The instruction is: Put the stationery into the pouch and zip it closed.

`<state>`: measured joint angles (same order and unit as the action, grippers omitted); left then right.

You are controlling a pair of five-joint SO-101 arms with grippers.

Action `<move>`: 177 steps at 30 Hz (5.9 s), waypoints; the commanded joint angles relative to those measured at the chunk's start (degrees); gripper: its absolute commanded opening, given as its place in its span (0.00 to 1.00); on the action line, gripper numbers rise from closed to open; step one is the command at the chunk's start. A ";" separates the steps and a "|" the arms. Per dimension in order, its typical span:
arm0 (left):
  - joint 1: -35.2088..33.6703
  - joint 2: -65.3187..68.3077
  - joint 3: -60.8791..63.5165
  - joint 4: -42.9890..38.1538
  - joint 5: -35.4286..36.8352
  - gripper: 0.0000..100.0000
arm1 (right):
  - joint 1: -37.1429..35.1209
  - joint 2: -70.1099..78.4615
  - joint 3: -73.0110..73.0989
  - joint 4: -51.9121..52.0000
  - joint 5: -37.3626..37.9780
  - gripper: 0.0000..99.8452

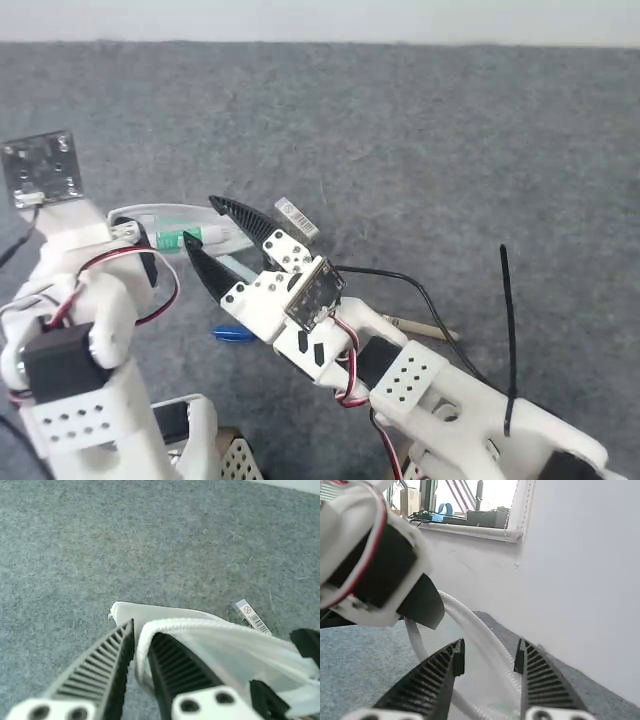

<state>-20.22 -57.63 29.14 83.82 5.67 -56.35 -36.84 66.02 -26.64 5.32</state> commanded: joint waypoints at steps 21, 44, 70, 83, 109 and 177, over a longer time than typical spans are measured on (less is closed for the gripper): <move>-4.31 15.74 -4.62 -3.52 0.79 0.01 | 12.53 -21.14 -20.04 46.46 -10.90 0.15; -14.59 19.60 -5.85 -3.34 0.79 0.01 | 20.18 27.65 -60.75 79.96 -10.99 0.15; -14.59 19.43 -4.26 -3.43 0.79 0.01 | 18.95 58.51 -80.35 82.95 -2.02 0.15; -14.59 19.34 -2.95 -3.69 0.79 0.01 | 17.98 69.49 -86.95 82.95 -1.93 0.15; -14.59 19.34 -2.59 -3.60 0.79 0.01 | 18.68 83.74 -103.30 95.96 -1.93 0.11; -14.59 19.34 -2.07 -3.78 2.20 0.01 | 14.81 21.14 -61.89 90.07 -14.86 0.01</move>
<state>-34.37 -40.92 25.27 80.48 6.90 -41.14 -7.03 1.76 66.99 -9.19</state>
